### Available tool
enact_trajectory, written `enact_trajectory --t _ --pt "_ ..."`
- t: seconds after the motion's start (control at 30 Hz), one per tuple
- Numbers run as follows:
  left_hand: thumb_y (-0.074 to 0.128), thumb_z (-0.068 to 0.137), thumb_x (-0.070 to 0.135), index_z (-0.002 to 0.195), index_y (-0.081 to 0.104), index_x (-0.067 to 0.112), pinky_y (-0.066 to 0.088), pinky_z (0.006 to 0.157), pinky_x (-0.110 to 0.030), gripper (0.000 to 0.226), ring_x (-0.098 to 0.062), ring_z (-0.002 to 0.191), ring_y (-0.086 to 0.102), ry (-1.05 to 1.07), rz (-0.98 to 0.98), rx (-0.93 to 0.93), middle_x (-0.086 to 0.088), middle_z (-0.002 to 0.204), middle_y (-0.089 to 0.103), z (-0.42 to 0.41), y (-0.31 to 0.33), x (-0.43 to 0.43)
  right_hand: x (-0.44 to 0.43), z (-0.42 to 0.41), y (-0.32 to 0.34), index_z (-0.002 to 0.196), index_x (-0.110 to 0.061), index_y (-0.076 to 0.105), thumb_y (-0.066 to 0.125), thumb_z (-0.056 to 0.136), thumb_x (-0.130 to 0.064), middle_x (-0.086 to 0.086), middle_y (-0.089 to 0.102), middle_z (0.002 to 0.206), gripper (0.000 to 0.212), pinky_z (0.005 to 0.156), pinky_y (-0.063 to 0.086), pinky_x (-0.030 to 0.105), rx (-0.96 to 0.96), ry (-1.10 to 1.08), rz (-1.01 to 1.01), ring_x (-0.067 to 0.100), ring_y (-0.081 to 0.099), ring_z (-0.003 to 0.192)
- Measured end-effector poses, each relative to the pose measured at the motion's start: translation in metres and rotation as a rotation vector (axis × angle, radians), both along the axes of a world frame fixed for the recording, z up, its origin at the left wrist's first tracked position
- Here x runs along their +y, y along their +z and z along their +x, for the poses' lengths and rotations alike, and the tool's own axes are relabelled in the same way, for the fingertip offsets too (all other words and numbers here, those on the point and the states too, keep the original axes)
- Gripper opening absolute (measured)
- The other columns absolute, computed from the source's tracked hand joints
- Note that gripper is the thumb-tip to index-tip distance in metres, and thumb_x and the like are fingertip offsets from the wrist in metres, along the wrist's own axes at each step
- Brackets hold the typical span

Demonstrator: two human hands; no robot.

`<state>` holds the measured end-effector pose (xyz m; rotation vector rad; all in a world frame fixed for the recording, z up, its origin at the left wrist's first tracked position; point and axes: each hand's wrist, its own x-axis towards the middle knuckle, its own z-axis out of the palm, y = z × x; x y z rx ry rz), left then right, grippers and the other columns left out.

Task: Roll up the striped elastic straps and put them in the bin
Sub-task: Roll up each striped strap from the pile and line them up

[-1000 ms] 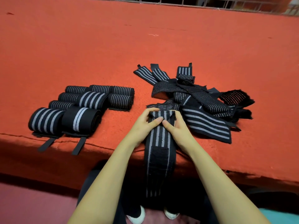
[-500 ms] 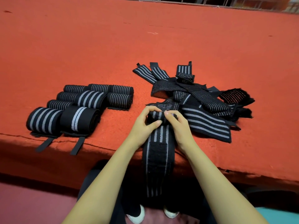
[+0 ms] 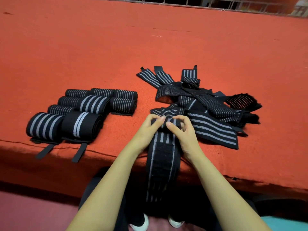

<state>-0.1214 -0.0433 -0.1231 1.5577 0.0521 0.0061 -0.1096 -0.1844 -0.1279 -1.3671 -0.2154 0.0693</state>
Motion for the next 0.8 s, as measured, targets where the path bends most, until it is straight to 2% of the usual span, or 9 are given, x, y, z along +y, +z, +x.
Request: enact_trajectory --t 0.1,0.17,0.3,0.37,0.47,0.6,0.67,0.73,0.8 --pt "0.06 0.094 0.023 0.118 0.055 0.013 0.051 0.084 -0.022 0.026 -0.007 0.097 0.064 0.014 -0.075 -0.066 -0.001 0.107 0.066 -0.005 -0.0036 0.0027 0.0012 0.0014 -0.0007 0.116 -0.003 0.055 0.068 0.086 -0.006 0.011 0.07 0.11 0.033 0.085 0.052 0.027 0.055 0.04 0.018 0.019 0.068 0.1" --pt "0.061 0.093 0.016 0.122 0.053 0.014 0.051 0.088 -0.022 0.03 -0.007 0.103 0.063 0.01 -0.045 -0.108 0.0 0.115 0.065 -0.0063 -0.0038 0.0031 0.0004 0.0031 -0.0014 0.12 0.001 0.054 0.062 0.09 -0.007 0.013 0.07 0.112 0.032 0.09 0.052 0.031 0.066 0.044 0.027 0.023 0.067 0.105" --pt "0.063 0.09 0.026 0.119 0.05 0.021 0.049 0.09 -0.026 0.032 -0.008 0.101 0.062 -0.018 -0.006 -0.103 0.003 0.111 0.064 -0.0064 -0.0042 0.0014 -0.0006 0.0015 -0.0018 0.119 -0.005 0.055 0.055 0.095 -0.008 0.011 0.067 0.116 0.024 0.093 0.051 0.029 0.007 0.048 -0.023 0.019 0.065 0.107" --pt "0.059 0.092 0.032 0.119 0.046 0.027 0.048 0.093 -0.028 0.031 -0.006 0.101 0.061 -0.033 0.045 -0.1 0.007 0.109 0.063 -0.0065 -0.0037 -0.0013 -0.0009 0.0002 -0.0006 0.114 -0.012 0.056 0.052 0.096 -0.005 0.006 0.066 0.113 0.02 0.093 0.049 0.027 -0.021 0.034 -0.024 0.013 0.064 0.104" --pt "0.053 0.097 0.035 0.122 0.04 0.033 0.047 0.093 -0.028 0.028 -0.004 0.101 0.062 -0.051 0.154 -0.087 0.013 0.109 0.062 -0.0058 -0.0021 -0.0032 -0.0032 0.0017 -0.0001 0.115 -0.016 0.056 0.054 0.096 -0.009 0.006 0.064 0.115 0.021 0.093 0.048 0.028 -0.048 0.003 -0.041 0.013 0.062 0.106" --pt "0.054 0.097 0.02 0.124 0.047 0.017 0.049 0.093 -0.03 0.028 -0.01 0.103 0.062 -0.036 -0.032 -0.084 0.001 0.113 0.063 -0.0063 -0.0037 0.0009 -0.0012 0.0002 -0.0003 0.117 -0.016 0.057 0.061 0.087 -0.026 0.011 0.064 0.12 0.032 0.099 0.047 0.033 -0.041 -0.005 -0.064 0.023 0.061 0.113" --pt "0.054 0.096 0.012 0.123 0.048 0.013 0.05 0.09 -0.027 0.027 -0.012 0.102 0.061 -0.039 -0.08 -0.108 -0.004 0.114 0.062 -0.006 -0.0051 0.003 0.0008 -0.0006 -0.0017 0.116 -0.013 0.057 0.065 0.086 -0.029 0.011 0.068 0.116 0.034 0.098 0.049 0.036 -0.005 -0.024 -0.066 0.024 0.064 0.11" --pt "0.059 0.094 0.01 0.12 0.047 0.017 0.049 0.089 -0.027 0.029 -0.012 0.102 0.06 -0.032 -0.074 -0.153 -0.005 0.115 0.061 -0.0056 -0.0073 0.0035 0.0013 -0.0005 -0.0024 0.113 -0.01 0.059 0.067 0.089 -0.026 0.009 0.072 0.106 0.03 0.092 0.052 0.037 0.032 -0.058 -0.09 0.021 0.068 0.1" --pt "0.063 0.086 0.014 0.115 0.048 0.024 0.05 0.092 -0.031 0.034 -0.014 0.103 0.059 0.002 -0.057 -0.197 -0.006 0.116 0.06 -0.0063 -0.0081 0.004 0.0016 -0.0012 -0.0007 0.107 -0.008 0.061 0.064 0.091 -0.02 0.004 0.073 0.096 0.02 0.083 0.054 0.029 0.036 -0.064 -0.105 0.013 0.069 0.089"
